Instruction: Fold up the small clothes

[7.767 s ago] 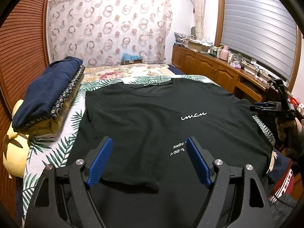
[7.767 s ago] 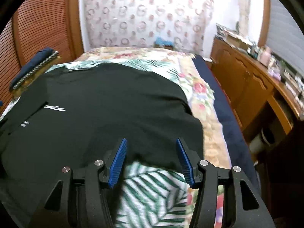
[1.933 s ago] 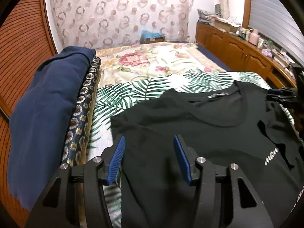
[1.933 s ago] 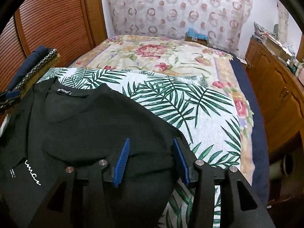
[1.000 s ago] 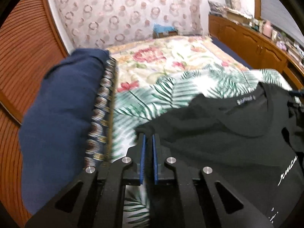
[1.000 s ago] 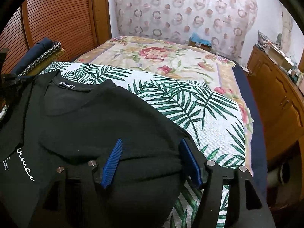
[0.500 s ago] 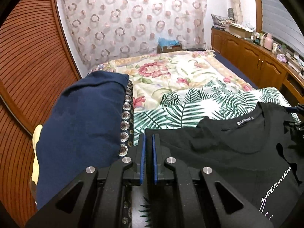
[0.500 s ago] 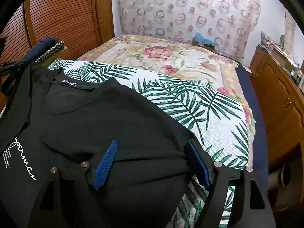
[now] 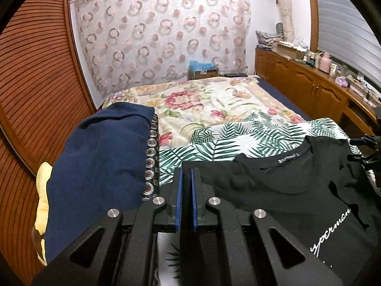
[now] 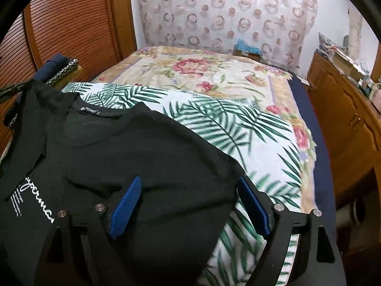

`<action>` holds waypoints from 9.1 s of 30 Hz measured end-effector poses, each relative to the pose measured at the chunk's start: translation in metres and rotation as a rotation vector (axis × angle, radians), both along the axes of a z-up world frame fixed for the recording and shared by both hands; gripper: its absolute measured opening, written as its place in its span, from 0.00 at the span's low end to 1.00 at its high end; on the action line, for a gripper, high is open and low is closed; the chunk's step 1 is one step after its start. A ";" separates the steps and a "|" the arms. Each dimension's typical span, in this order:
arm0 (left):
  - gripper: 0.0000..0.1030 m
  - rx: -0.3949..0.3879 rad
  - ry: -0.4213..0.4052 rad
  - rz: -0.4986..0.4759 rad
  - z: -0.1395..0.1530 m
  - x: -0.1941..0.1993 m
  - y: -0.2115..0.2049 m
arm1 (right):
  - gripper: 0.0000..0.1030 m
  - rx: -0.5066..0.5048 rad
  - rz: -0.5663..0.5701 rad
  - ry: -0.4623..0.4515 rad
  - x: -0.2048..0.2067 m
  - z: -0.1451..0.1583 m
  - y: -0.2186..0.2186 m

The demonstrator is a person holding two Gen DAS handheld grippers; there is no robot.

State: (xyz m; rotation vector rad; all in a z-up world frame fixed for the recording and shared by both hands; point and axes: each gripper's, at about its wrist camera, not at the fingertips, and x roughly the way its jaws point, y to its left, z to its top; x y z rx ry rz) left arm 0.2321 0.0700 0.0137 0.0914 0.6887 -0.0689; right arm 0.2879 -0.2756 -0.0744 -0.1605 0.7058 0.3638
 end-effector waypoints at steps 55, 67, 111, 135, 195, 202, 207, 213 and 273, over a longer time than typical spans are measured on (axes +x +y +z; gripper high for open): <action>0.08 -0.121 -0.095 0.022 0.003 -0.290 0.032 | 0.05 0.053 0.054 -0.133 -0.319 0.038 -0.054; 0.75 -0.129 -0.052 0.026 -0.015 -0.278 0.044 | 0.09 0.000 0.009 -0.115 -0.297 0.054 -0.050; 0.77 -0.116 0.212 0.000 -0.086 -0.159 0.051 | 0.73 0.041 -0.133 0.013 -0.218 -0.024 -0.056; 0.08 -0.355 -0.088 -0.066 0.008 -0.255 0.036 | 0.08 0.197 0.074 -0.127 -0.286 0.055 -0.056; 0.08 -0.028 -0.147 -0.064 0.049 0.016 -0.041 | 0.08 -0.066 -0.123 -0.223 -0.140 0.200 0.010; 0.08 -0.008 -0.084 -0.060 0.027 0.051 -0.046 | 0.08 -0.036 -0.144 -0.146 -0.101 0.200 -0.004; 0.08 -0.007 -0.042 -0.060 0.012 0.071 -0.048 | 0.08 0.000 -0.135 -0.107 -0.096 0.176 -0.028; 0.08 -0.015 -0.005 -0.067 0.000 0.088 -0.048 | 0.08 0.025 -0.138 -0.070 -0.086 0.164 -0.040; 0.44 -0.079 0.194 -0.071 -0.065 -0.025 -0.040 | 0.57 0.055 -0.237 0.039 -0.210 0.085 -0.067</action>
